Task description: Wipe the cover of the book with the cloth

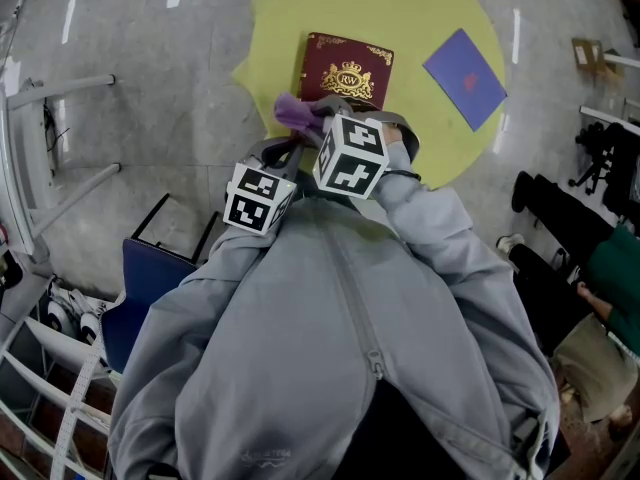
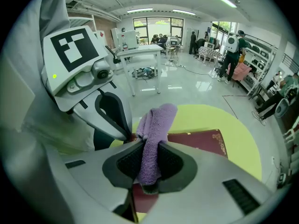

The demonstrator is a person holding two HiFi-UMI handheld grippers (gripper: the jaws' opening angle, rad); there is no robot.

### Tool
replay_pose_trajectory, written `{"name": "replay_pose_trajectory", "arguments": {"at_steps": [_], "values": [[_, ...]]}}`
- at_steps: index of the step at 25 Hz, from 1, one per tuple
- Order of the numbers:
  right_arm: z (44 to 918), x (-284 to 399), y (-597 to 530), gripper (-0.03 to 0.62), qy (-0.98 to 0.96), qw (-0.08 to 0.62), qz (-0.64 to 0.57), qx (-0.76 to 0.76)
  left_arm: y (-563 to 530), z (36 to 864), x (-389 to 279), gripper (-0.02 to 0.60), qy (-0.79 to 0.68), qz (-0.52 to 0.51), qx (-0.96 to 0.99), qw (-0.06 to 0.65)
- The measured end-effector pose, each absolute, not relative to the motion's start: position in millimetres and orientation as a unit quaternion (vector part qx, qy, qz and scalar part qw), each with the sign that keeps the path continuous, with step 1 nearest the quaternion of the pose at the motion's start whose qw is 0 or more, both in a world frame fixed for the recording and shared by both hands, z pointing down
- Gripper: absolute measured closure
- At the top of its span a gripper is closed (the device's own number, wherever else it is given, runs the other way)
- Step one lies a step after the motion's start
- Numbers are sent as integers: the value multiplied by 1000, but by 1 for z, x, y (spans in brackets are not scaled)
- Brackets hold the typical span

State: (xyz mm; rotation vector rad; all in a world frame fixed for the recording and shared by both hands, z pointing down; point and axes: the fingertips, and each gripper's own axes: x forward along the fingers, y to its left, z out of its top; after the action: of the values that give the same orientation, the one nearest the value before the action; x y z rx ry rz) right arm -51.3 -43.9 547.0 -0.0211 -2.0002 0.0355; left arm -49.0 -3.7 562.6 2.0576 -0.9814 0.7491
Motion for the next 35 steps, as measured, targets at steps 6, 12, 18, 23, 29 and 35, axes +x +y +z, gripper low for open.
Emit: {"name": "replay_pose_trajectory", "arguments": {"at_steps": [6,12,18,23,29,35], "values": [[547,-29,-42,510,-833,553,15,-3,-3,562,-48,565,-379,293,801,361],[550,-2,-40,510,-824,566,24,11,-2,562,-47,565,-376,295,802,358],[551,24,-38,510,-815,578,35,25,-2,561,-46,565,-375,296,804,355],[551,41,-34,511,-806,590,33,28,0,560,-46,565,-373,299,804,353],[552,54,-32,510,-801,597,36,35,1,561,-46,565,-371,302,805,351],[552,67,-30,511,-795,603,43,42,1,560,-45,565,-368,304,807,349]]}}
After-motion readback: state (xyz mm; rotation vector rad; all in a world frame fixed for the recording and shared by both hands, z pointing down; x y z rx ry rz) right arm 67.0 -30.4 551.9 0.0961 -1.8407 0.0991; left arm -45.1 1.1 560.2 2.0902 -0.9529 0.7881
